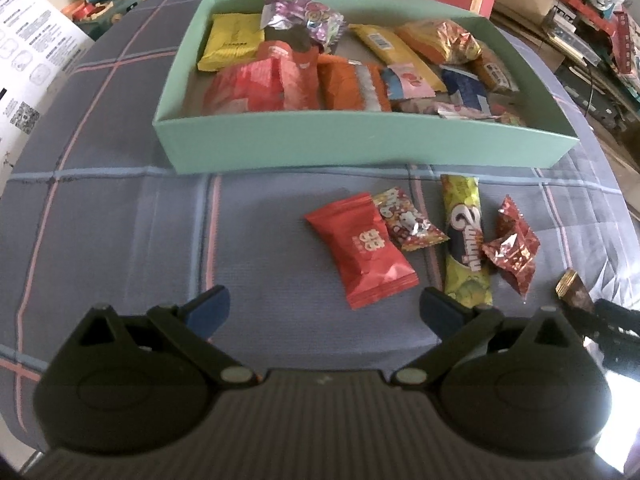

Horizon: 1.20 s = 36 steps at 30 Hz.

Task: Organize snacks
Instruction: 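Grasp red candy bag with left gripper while right gripper grasps brown chocolate bar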

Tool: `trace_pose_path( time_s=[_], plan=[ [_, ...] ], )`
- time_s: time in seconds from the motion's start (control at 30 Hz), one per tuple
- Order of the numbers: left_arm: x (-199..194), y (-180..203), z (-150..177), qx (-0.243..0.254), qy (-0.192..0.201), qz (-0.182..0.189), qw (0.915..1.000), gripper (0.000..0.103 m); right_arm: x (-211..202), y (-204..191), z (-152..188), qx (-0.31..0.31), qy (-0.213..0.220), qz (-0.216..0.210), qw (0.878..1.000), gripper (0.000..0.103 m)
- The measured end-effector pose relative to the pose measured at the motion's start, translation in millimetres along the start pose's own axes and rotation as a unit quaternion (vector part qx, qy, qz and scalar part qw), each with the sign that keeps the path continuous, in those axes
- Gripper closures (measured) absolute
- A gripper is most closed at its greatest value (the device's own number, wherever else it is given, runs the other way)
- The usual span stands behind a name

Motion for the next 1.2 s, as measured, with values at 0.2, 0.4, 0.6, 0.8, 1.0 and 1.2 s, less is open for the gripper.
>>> trace_pose_path(
  time_s=[0.2, 0.4, 0.6, 0.8, 1.0, 1.2],
  plan=[
    [8.3, 2.4, -4.1, -0.002, -0.001, -0.004, 1.0, 0.0, 0.8, -24.1, 5.4, -0.016, -0.006, -0.013, 1.0, 0.062],
    [14.2, 9.4, -15.3, 0.011, 0.008, -0.012, 0.9998, 0.0, 7.9, -31.7, 1.2, -0.013, 0.0, -0.008, 1.0, 0.062],
    [22.9, 19.2, -24.0, 0.013, 0.015, -0.008, 0.9998, 0.008, 14.9, -27.1, -5.3, -0.003, 0.002, -0.004, 1.0, 0.062],
    [25.5, 24.1, -21.9, 0.048, 0.032, -0.014, 0.9982, 0.04, 16.8, -26.9, -8.3, -0.004, 0.005, -0.004, 1.0, 0.061],
    [22.4, 11.0, -24.3, 0.057, 0.045, 0.002, 0.9974, 0.068, 23.2, -33.1, -12.5, -0.028, 0.01, 0.013, 0.999, 0.061],
    [20.8, 7.4, -22.1, 0.059, 0.05, 0.002, 0.997, 0.071, 25.1, -35.4, -17.4, -0.023, 0.008, 0.007, 1.0, 0.063]
  ],
)
Point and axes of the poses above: each gripper's, at about its wrist camera, not at the fingertips, and x roughly the way its jaws point, y to its right, z to its underside, the point moved 7 cm from there along x, roughly the way its jaws point, and after that the axes turned 6 degrees about -z, right-handed, at the moved point
